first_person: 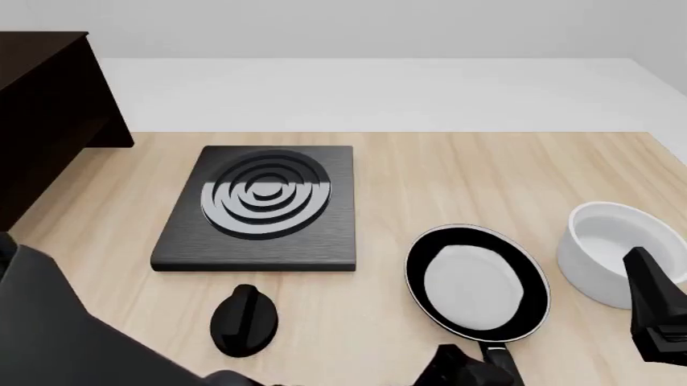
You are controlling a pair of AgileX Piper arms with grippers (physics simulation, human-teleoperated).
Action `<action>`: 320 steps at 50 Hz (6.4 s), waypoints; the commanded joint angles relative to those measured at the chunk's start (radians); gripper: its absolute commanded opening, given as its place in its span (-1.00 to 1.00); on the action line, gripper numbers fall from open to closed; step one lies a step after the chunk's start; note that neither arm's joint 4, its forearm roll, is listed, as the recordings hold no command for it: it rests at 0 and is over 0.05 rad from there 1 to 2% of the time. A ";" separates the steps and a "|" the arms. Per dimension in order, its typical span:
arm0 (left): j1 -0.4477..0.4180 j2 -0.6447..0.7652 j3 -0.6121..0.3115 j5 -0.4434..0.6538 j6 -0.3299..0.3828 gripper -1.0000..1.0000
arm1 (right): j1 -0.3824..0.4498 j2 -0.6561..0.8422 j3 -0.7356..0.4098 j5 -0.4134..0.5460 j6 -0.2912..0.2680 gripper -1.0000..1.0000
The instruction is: Put the frying pan under the cabinet shelf.
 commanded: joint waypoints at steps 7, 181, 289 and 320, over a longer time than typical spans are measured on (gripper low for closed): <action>-0.002 0.053 -0.041 0.000 -0.003 1.00 | 0.000 0.000 0.000 0.000 0.000 1.00; 0.059 -0.215 -0.032 0.018 0.310 -1.00 | 0.000 0.000 0.000 0.000 0.000 1.00; 0.517 -0.671 0.479 -0.439 0.306 -1.00 | 0.000 0.000 0.000 0.000 0.000 1.00; 0.676 -0.772 0.583 -0.439 0.272 -1.00 | 0.000 0.000 0.000 0.000 0.000 1.00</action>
